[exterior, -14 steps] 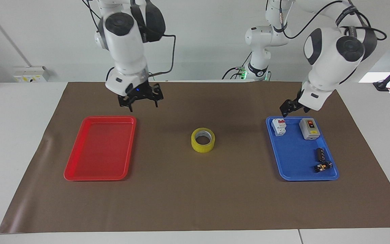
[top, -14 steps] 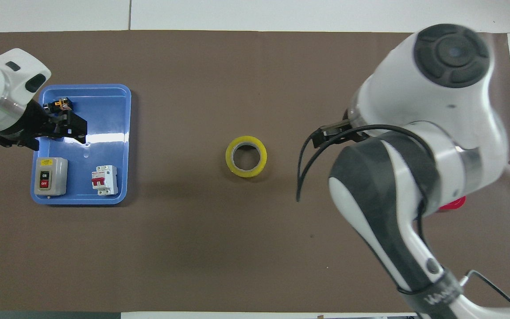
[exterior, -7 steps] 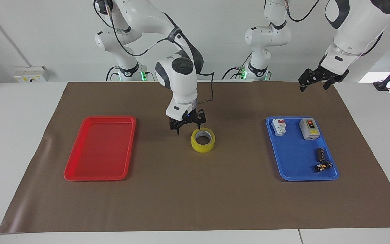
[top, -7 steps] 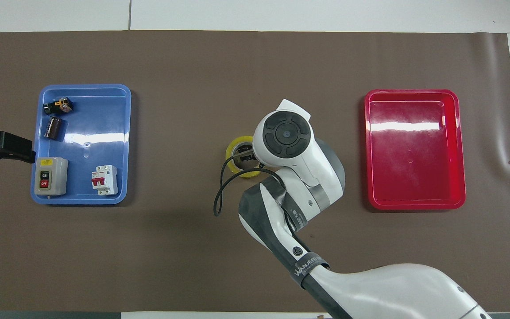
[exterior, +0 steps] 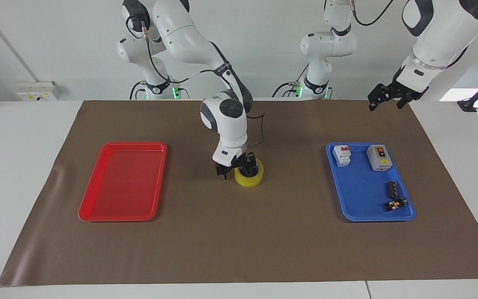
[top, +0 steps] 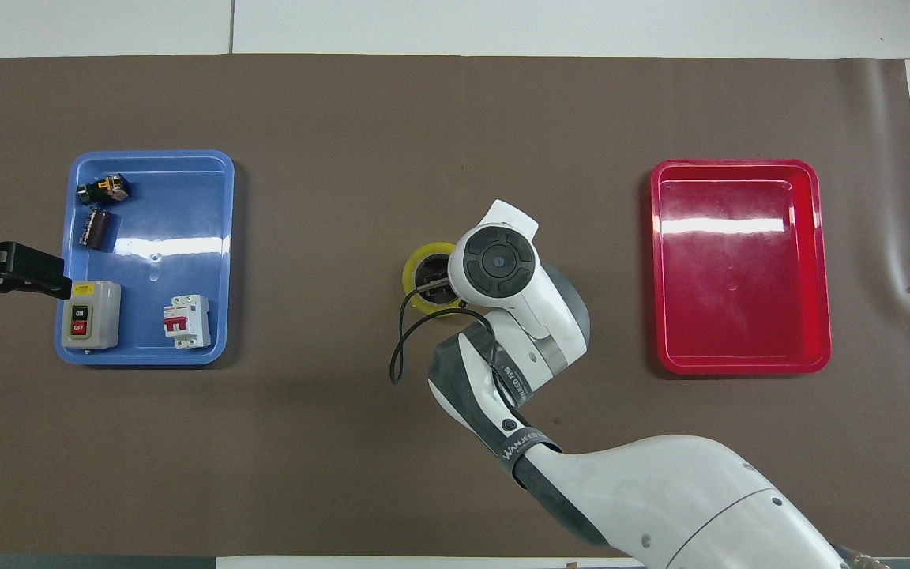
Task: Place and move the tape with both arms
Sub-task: 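Grasp the yellow tape with the right gripper and lift it, then carry the tape into the red tray and release it with the right gripper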
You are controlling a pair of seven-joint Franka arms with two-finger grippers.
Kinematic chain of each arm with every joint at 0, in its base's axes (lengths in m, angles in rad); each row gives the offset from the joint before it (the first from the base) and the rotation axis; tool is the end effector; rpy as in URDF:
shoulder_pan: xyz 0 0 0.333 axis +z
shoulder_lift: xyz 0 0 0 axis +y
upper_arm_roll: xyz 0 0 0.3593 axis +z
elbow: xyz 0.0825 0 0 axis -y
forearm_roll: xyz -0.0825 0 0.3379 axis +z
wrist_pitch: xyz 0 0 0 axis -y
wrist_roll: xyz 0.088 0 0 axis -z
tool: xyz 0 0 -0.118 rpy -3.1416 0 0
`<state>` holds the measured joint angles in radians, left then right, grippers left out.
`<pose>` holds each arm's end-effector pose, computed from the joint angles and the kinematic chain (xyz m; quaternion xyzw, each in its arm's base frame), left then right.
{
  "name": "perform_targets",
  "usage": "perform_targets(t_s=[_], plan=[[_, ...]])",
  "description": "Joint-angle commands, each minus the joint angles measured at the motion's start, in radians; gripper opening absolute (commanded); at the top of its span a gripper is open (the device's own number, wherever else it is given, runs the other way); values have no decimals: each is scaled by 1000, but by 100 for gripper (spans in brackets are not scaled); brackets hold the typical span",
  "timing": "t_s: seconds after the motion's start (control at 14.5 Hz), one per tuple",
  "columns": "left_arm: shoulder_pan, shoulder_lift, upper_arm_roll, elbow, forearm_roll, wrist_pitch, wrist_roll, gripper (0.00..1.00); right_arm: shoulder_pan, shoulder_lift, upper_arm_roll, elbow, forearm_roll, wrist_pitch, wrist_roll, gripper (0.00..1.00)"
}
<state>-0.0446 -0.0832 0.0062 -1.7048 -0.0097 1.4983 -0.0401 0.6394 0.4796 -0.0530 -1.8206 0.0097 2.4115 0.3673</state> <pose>0.4664 -0.0190 0.6352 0.9981 0.0008 -0.0618 0.0027 0.5361 0.3612 0.3429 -0.9924 -0.1094 -0.0537 0.0180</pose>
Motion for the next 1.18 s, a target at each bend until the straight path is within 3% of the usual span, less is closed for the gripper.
perform_targets(t_s=[0.0, 0.07, 0.48, 0.62, 0.83, 1.11], plan=[[-5, 37, 17, 26, -36, 7, 12, 100, -1, -17, -1, -37, 4, 24, -1, 29], [-6, 63, 17, 59, -36, -3, 12, 100, -4, -12, 1, -29, 4, 21, 1, 0], [-29, 89, 27, 83, -35, -16, 14, 100, -32, -1, -10, 155, -5, -248, 4, 0], [-31, 88, 20, 73, -33, -21, 16, 100, -90, -19, -11, 205, -29, -366, -4, 0], [-43, 106, 24, 74, -35, -13, 16, 100, -200, -143, -10, 166, -59, -500, -155, 0], [-44, 103, 24, 76, -35, -15, 14, 100, -442, -225, -10, 44, -59, -491, -547, 0]])
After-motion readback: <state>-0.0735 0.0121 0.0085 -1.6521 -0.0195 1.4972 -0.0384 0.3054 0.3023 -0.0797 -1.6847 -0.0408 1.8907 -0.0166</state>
